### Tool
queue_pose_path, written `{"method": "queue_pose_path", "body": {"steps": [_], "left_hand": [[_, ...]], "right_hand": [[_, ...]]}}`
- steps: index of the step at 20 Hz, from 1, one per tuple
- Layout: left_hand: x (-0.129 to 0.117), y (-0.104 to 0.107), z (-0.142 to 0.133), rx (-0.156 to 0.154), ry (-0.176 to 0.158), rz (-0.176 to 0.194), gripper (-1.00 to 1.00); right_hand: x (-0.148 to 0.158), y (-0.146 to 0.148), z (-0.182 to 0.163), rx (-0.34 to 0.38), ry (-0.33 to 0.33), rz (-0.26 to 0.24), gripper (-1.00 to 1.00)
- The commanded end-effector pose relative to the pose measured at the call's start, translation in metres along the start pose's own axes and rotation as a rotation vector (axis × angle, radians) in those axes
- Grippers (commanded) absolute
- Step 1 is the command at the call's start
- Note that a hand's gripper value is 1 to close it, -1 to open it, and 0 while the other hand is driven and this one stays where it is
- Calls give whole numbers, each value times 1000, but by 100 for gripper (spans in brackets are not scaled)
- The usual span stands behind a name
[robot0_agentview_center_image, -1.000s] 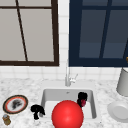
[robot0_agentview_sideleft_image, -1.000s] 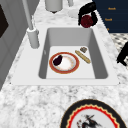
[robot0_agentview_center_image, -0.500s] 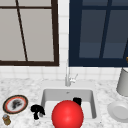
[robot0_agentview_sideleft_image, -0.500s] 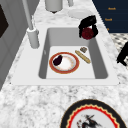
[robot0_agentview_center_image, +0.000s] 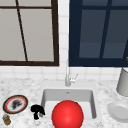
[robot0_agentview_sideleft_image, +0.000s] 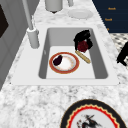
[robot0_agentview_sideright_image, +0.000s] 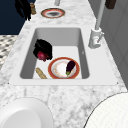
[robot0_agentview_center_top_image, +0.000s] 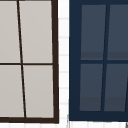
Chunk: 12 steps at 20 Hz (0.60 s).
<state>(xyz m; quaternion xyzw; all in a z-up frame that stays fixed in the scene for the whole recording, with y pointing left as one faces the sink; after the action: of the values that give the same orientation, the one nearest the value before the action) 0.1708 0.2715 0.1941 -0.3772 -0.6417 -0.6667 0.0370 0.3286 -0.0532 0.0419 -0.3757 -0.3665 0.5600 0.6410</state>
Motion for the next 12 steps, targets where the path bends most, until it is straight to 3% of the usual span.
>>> {"method": "queue_pose_path", "body": {"steps": [1, 7, 9, 12], "left_hand": [[0, 0, 0, 0, 0, 0, 0], [0, 0, 0, 0, 0, 0, 0], [0, 0, 0, 0, 0, 0, 0], [0, 0, 0, 0, 0, 0, 0]], "right_hand": [[8, 8, -37, -13, -20, 19, 100], [26, 39, -101, -14, 8, 67, 100], [32, 55, -108, -8, 11, 41, 100], [42, 72, -127, -20, 8, 49, 100]]}}
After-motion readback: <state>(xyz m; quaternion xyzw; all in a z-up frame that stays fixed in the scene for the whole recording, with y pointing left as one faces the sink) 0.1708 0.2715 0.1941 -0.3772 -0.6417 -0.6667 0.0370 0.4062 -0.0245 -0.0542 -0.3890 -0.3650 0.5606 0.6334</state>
